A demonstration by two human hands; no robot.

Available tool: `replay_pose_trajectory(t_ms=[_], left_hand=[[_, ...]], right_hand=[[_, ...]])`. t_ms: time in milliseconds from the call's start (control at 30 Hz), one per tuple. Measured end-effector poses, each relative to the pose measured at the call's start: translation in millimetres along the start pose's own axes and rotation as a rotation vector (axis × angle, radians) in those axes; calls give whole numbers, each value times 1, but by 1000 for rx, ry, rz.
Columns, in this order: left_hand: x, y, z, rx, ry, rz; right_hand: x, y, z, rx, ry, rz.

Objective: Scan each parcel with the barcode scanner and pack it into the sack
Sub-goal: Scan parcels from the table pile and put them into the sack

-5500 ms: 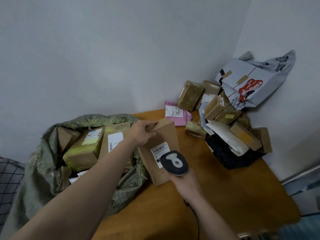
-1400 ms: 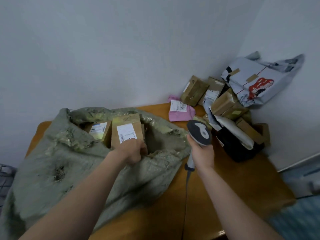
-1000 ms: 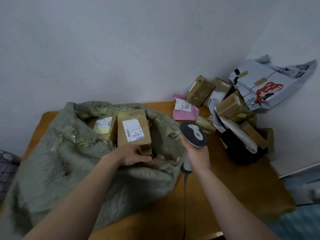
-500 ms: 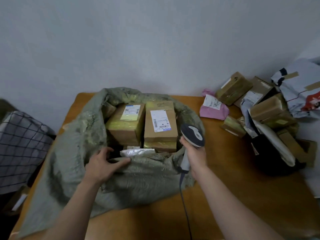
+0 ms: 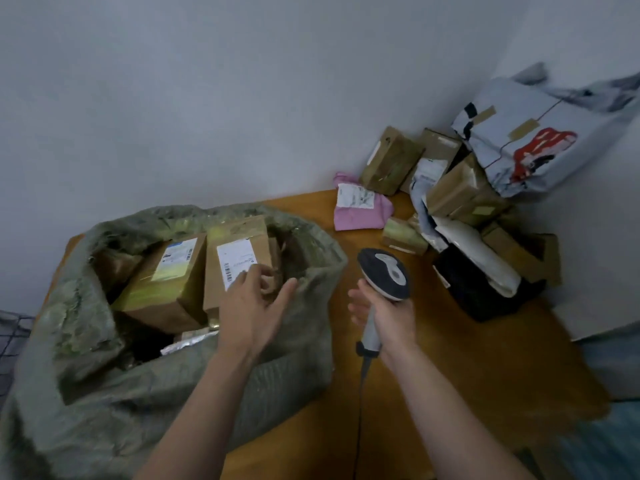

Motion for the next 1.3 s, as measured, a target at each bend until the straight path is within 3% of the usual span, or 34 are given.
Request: replay_pose_trajectory(t_ms=[100, 300, 433, 667, 800, 1000, 1133, 1300], left_hand=[[-55, -3, -69, 130, 35, -79], [-147, -4, -209, 443, 201, -23], [-193, 6, -292, 640, 339, 79], [-227, 29, -383, 824, 516, 351], [-225, 31, -392, 765, 544, 418], [-227, 14, -359, 495, 665, 328], [-225, 11, -318, 351, 527, 178], [-215, 14, -269, 227, 543, 134]], right_hand=[[10, -12, 55, -75, -58, 8], [25, -41, 163, -152, -106, 8], [22, -56, 225, -216, -138, 10], [5, -69, 288, -268, -237, -22], [2, -70, 298, -264, -259, -41], [6, -70, 294, -235, -284, -60], [13, -67, 280, -194, -261, -40], [27, -58, 255, -132, -244, -12]])
Point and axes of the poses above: each hand's wrist, its own y-axis away from the middle knuckle, its own z-axis out of the back of the hand, x = y × z, the point moved 8 cm from there along -y, towards the middle knuckle, and after that the axes turned 11 degrees about y, right-handed, at the moved point
